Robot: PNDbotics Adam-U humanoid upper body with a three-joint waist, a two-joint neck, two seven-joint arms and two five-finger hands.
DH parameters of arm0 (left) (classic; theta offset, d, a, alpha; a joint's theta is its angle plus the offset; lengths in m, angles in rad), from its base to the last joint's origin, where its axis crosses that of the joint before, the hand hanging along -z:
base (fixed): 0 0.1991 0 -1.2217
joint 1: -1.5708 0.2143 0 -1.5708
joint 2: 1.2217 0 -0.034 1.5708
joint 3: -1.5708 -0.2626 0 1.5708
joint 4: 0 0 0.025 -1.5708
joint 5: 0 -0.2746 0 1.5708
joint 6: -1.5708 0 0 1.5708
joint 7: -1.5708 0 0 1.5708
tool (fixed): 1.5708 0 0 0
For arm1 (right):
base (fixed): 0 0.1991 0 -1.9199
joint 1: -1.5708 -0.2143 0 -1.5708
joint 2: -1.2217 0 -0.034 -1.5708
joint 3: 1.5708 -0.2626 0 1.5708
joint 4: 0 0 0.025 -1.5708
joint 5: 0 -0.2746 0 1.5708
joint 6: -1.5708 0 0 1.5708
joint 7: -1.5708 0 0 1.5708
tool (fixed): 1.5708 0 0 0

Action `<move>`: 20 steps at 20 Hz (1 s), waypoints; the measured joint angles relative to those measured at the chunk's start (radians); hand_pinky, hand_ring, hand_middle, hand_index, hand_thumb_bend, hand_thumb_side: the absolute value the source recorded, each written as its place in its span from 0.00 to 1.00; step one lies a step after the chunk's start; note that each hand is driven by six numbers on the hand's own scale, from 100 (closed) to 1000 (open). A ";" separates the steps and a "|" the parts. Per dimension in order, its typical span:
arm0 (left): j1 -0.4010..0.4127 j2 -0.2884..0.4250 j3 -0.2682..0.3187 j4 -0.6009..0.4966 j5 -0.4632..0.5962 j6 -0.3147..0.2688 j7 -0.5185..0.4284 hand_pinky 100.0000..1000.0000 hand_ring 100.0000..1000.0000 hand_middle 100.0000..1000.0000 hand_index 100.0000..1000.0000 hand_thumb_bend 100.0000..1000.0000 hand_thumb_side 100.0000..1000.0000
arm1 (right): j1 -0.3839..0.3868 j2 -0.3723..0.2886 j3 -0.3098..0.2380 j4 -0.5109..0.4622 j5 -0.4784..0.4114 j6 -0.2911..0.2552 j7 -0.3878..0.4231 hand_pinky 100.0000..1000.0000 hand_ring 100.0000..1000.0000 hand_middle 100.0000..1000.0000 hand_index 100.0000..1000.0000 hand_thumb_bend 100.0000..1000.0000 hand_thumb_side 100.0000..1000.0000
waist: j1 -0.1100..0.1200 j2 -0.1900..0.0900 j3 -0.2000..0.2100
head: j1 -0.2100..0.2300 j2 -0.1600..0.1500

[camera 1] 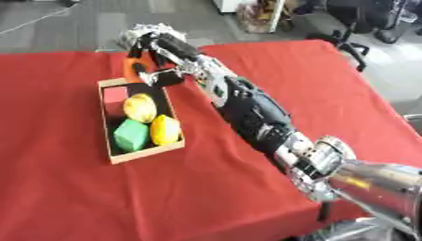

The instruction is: Pick up objects on the table and place them in the box.

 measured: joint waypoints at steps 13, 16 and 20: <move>0.000 -0.007 0.000 0.000 0.001 0.000 -0.001 0.64 0.54 0.56 0.86 0.00 0.98 | -0.008 0.009 -0.013 0.036 0.066 -0.029 0.075 0.59 0.62 0.59 0.76 0.00 0.07 | 0.000 0.000 0.000 | -0.007 0.000; 0.000 -0.007 0.000 0.000 0.001 0.000 -0.001 0.64 0.54 0.56 0.86 0.00 0.98 | -0.008 0.008 -0.023 0.051 0.075 -0.021 0.101 0.66 0.69 0.69 0.84 0.00 0.12 | 0.000 0.000 -0.001 | -0.007 0.000; 0.000 -0.007 0.000 0.000 0.001 0.000 -0.001 0.64 0.54 0.56 0.86 0.00 0.98 | -0.001 0.007 -0.034 0.081 0.084 0.001 0.134 0.75 0.78 0.79 0.90 0.00 0.12 | 0.000 0.000 -0.001 | -0.007 0.000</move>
